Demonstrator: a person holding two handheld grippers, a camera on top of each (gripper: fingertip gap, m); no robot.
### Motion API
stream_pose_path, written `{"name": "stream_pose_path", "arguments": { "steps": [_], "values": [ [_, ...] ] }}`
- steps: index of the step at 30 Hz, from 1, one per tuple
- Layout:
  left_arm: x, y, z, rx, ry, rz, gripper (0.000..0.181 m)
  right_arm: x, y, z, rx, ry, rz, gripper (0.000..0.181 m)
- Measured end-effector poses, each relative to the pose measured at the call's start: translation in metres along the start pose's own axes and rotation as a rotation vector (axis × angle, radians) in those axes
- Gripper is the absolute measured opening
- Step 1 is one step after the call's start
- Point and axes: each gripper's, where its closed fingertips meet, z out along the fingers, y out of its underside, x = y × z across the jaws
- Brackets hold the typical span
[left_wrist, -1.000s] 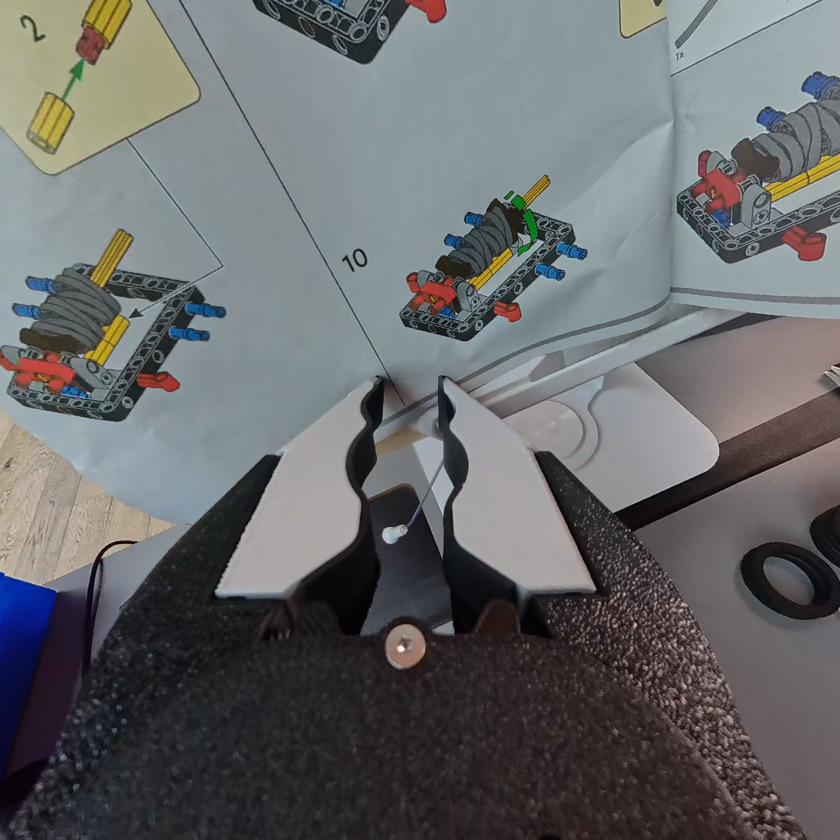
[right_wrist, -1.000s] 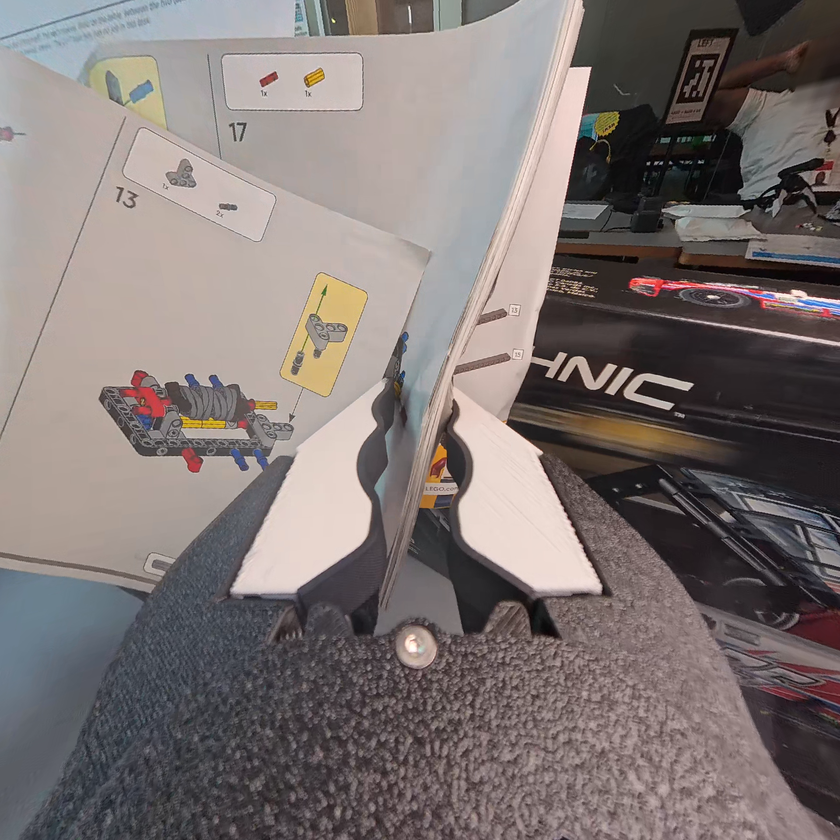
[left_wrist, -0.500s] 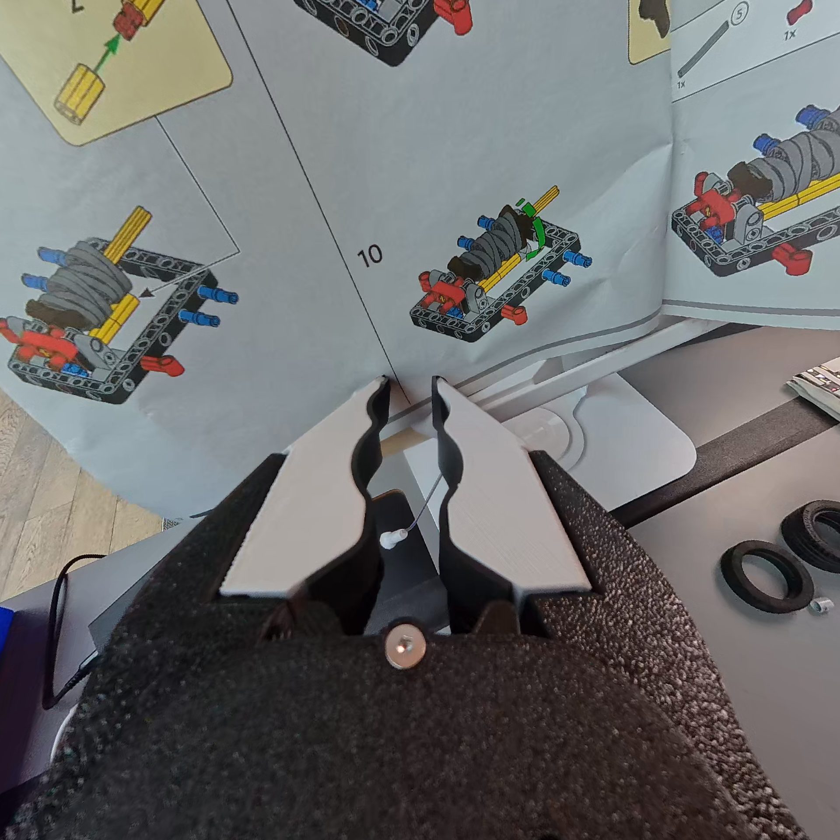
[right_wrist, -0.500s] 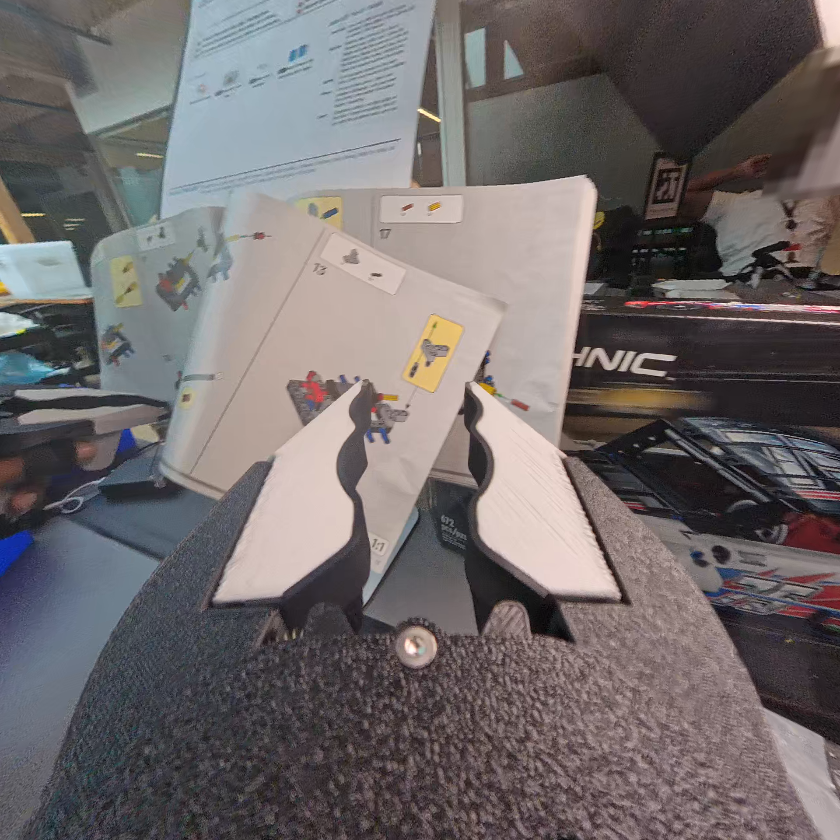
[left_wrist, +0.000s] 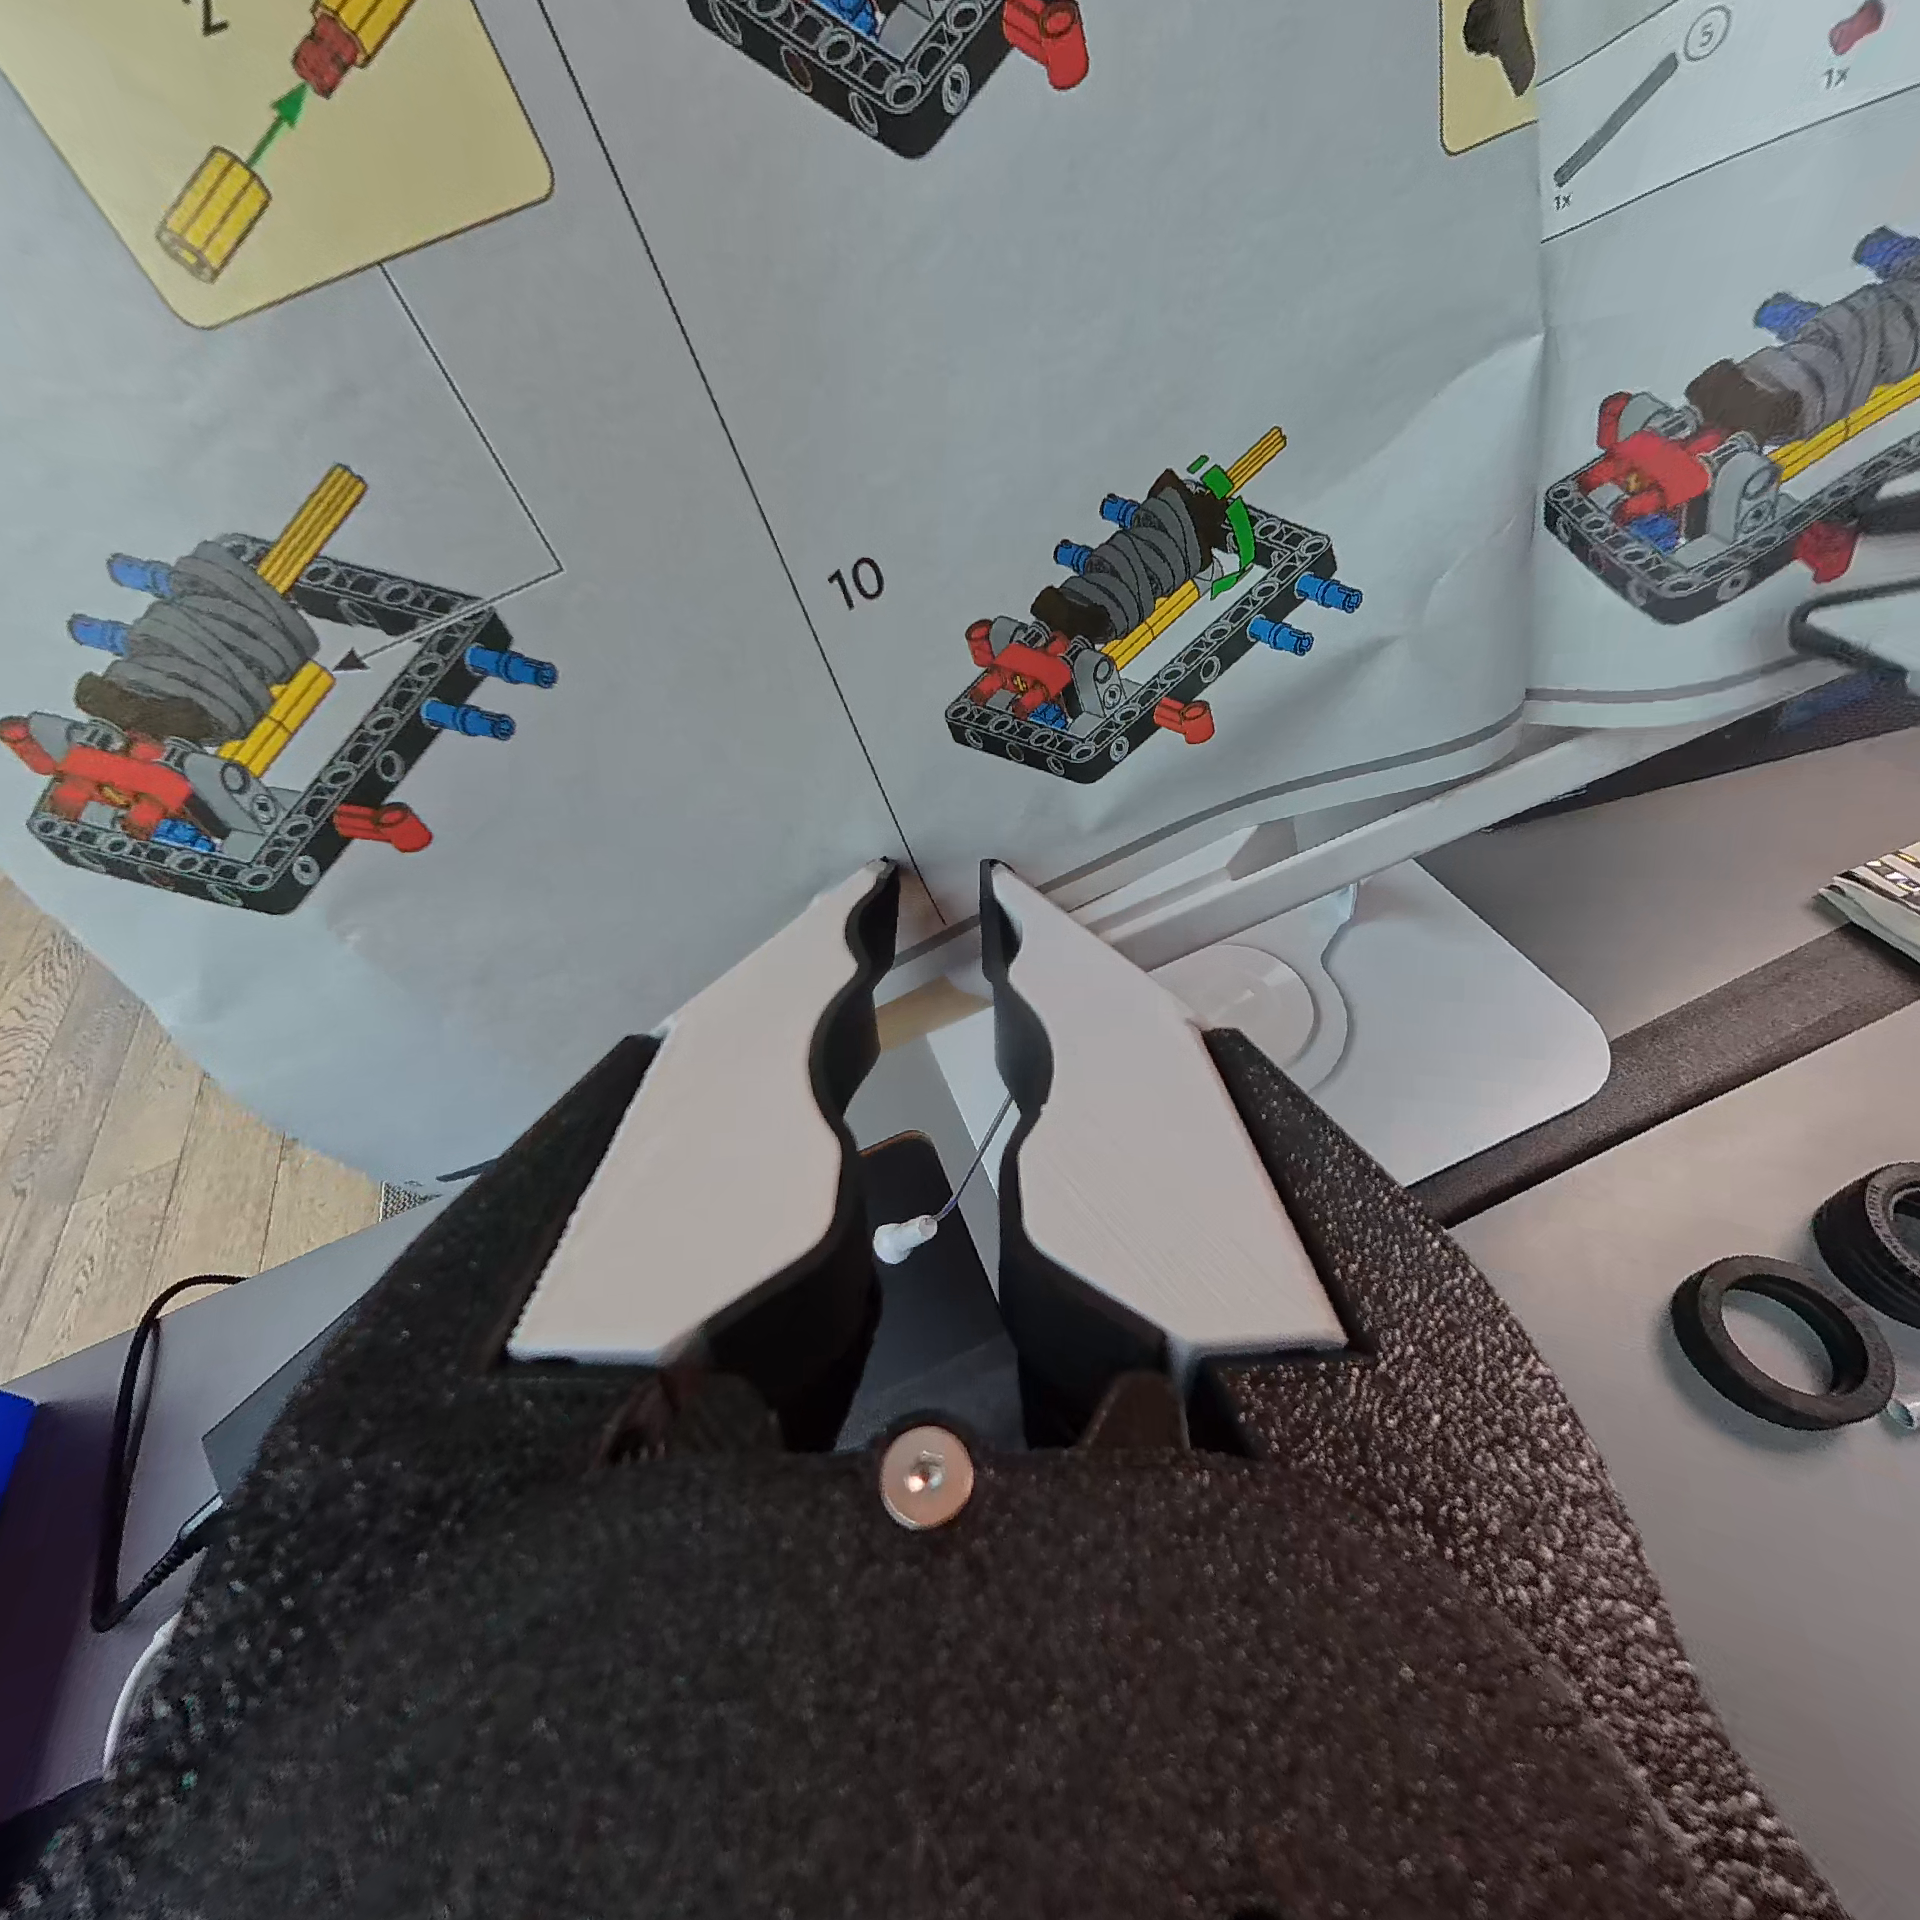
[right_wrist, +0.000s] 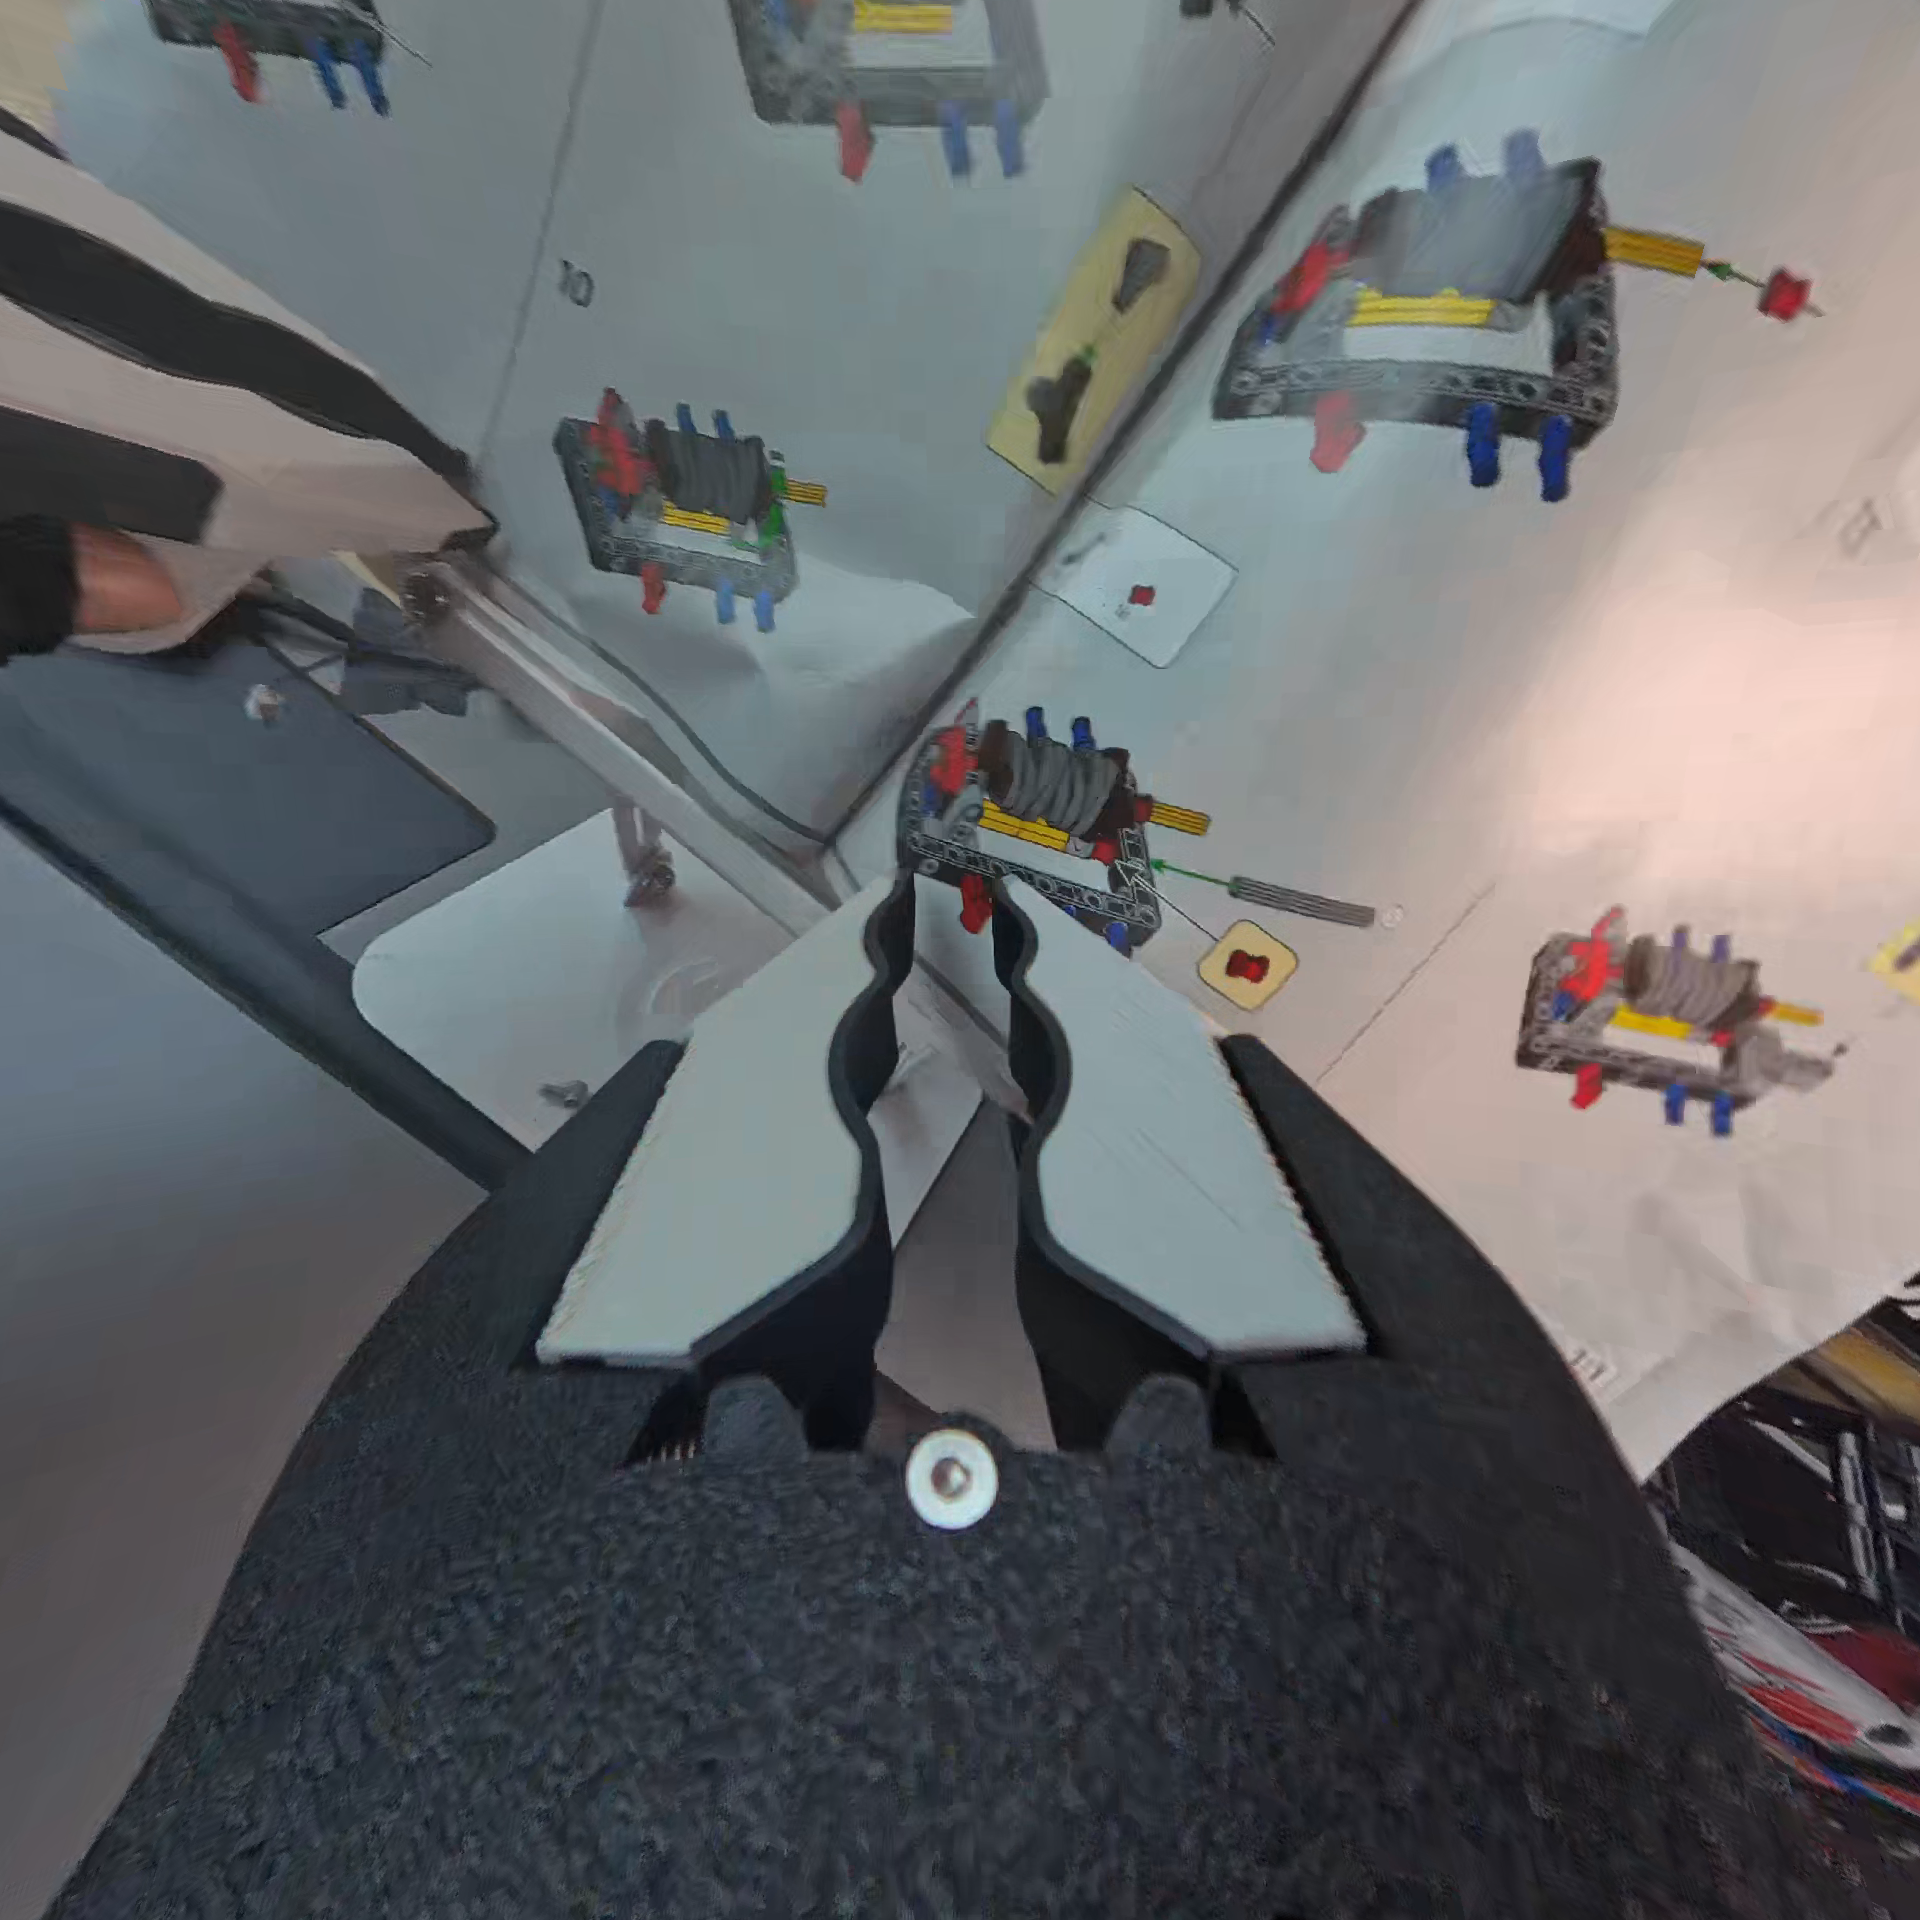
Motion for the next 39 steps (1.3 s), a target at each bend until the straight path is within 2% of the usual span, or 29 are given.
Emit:
{"name": "stream_pose_path", "arguments": {
  "steps": [1,4,5,9,12,17,20,23,25,28,30,32,36,39],
  "values": [
    [0.0,0.0,0.0,-0.001,0.005,-0.003,0.015,0.016,0.008,0.0,-0.002,0.023,0.041,0.015],
    [0.0,0.0,-0.001,0.005,0.019,-0.022,0.015,0.056,0.037,0.003,-0.023,0.054,0.182,0.023],
    [0.0,0.0,-0.001,0.007,0.022,-0.029,0.015,0.061,0.043,0.004,-0.005,0.023,0.24,0.017],
    [0.001,0.0,-0.001,0.015,0.028,-0.045,0.015,0.065,0.042,0.001,0.059,-0.025,0.398,0.012],
    [0.001,0.0,-0.002,0.013,0.038,-0.046,0.016,0.06,0.043,-0.002,0.094,0.008,0.393,0.021],
    [0.003,0.002,-0.004,-0.003,0.076,-0.055,0.019,0.059,0.043,-0.005,0.154,0.008,0.401,0.022],
    [0.003,0.001,-0.007,-0.001,0.089,-0.066,0.022,0.065,0.046,-0.007,0.154,0.005,0.421,0.022],
    [-0.001,-0.002,-0.011,-0.002,0.068,-0.081,0.025,0.067,0.051,-0.007,0.136,-0.011,0.458,0.029],
    [-0.008,-0.012,-0.017,0.036,0.018,-0.1,0.026,0.066,0.053,-0.008,0.138,-0.01,0.459,0.03],
    [-0.009,-0.042,-0.034,0.167,-0.033,-0.113,0.026,0.065,0.057,-0.009,0.136,0.0,0.461,0.03],
    [0.013,-0.068,-0.044,0.262,0.001,-0.047,0.025,0.064,0.06,-0.01,0.142,0.016,0.473,0.03],
    [0.061,-0.088,-0.048,0.318,0.128,0.072,0.023,0.058,0.064,-0.012,0.142,0.016,0.509,0.029],
    [0.154,-0.083,-0.021,0.168,0.323,0.31,0.02,0.036,0.076,-0.009,0.144,-0.018,0.61,0.025],
    [0.178,-0.078,0.011,0.081,0.315,0.391,0.02,0.033,0.073,-0.005,0.182,-0.028,0.655,0.026]
  ]
}}
